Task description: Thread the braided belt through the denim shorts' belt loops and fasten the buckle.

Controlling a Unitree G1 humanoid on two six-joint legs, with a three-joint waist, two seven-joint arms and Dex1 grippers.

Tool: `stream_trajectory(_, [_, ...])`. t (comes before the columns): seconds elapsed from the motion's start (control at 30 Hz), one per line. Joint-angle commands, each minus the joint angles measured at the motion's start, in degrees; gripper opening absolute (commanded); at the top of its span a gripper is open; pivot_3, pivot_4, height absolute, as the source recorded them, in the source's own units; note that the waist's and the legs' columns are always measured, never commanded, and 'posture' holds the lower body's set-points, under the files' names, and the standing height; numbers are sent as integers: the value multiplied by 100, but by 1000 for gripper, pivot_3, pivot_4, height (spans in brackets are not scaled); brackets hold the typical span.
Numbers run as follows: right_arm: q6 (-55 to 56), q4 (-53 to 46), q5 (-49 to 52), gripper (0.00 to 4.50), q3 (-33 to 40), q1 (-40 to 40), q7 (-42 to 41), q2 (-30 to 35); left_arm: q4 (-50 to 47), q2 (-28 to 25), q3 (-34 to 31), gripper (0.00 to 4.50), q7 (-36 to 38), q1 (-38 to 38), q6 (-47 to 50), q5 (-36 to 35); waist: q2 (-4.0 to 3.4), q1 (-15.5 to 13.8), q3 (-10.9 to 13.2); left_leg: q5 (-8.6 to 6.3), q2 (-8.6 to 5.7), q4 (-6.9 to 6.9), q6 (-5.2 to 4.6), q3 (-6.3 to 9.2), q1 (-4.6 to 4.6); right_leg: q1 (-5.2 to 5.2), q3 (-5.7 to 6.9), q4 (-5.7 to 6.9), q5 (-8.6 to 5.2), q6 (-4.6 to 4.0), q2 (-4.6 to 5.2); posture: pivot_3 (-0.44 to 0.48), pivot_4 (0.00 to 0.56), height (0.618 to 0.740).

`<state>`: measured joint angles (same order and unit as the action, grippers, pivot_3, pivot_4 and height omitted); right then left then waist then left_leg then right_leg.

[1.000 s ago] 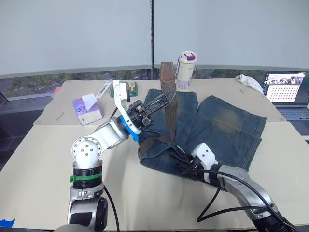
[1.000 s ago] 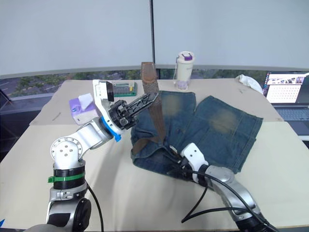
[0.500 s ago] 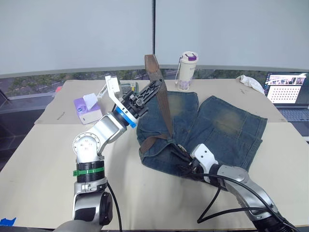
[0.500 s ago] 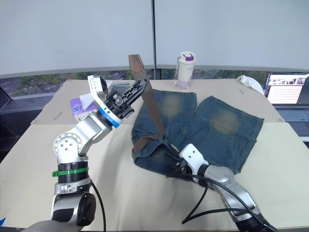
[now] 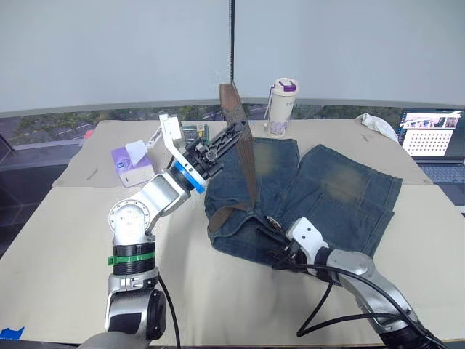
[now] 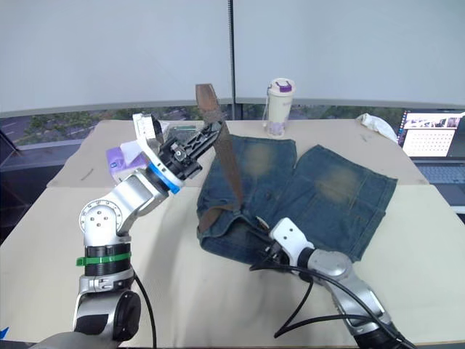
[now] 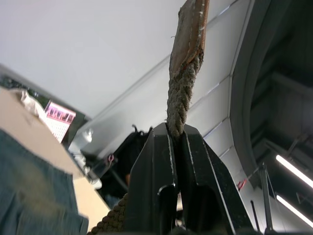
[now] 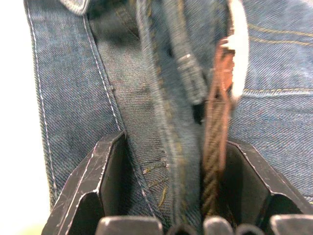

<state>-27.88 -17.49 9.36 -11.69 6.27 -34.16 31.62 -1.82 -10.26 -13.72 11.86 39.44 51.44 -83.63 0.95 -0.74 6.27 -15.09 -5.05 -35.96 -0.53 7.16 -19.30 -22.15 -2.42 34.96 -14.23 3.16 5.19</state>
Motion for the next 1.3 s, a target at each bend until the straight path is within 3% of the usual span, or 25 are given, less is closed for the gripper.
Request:
stream_trajectory(0.03, [-94,-392,479,3071,311,-51,-292,-34,-359,-144,196,0,314,-57,52,275,-1,3,0,0,0,1,0,0,-1,-1,-1,-1,0,0,0,0,150,740])
stream_trajectory(0.1, [-429,-751,925,3594,642,-37,-333,-62,-445,-236,392,0,488,-165,23,598,-3,6,3,0,0,3,0,-1,-2,-4,-2,-1,0,0,1,0,150,740])
stream_trajectory(0.2, [-850,-1300,1474,4476,1131,-71,-268,-59,-598,-435,934,0,798,-273,-461,1801,-4,2,3,0,0,5,-1,0,-5,-6,-2,-2,1,-2,0,0,150,740])
stream_trajectory(0.33, [-1369,-1705,2232,4476,1979,-16,235,-337,-750,-682,1816,0,1423,-450,-1487,3535,-4,-18,3,-4,-1,9,-6,0,-6,-2,-3,-8,2,-3,4,0,150,740])
stream_trajectory(0.57, [-2091,-2022,3845,4476,2904,777,1729,-1245,-376,-661,2988,0,1692,-642,-3745,6287,-12,-7,3,-29,1,14,-49,1,-11,-11,-9,-9,4,-9,11,0,150,740])
stream_trajectory(0.73, [-2492,-1880,4615,4476,2809,1598,3196,-2017,-33,-455,3332,0,1529,-633,-4703,7437,-21,3,2,-32,2,19,-55,2,-12,-16,-9,-6,5,-10,11,0,150,740])
stream_trajectory(0.93, [-2568,-1717,4712,4476,2628,1811,4160,-2420,338,-229,3309,0,983,-594,-5194,8425,-23,-7,1,-33,-3,14,-60,3,-14,-16,-4,-1,5,-10,12,0,150,740])
stream_trajectory(1.3, [-2445,-1571,5061,881,2634,1704,4665,-2432,429,-15,3175,0,1034,-731,-5369,8672,-27,22,-1,-34,-1,15,-61,2,-12,-19,-2,3,5,-9,6,0,150,740])
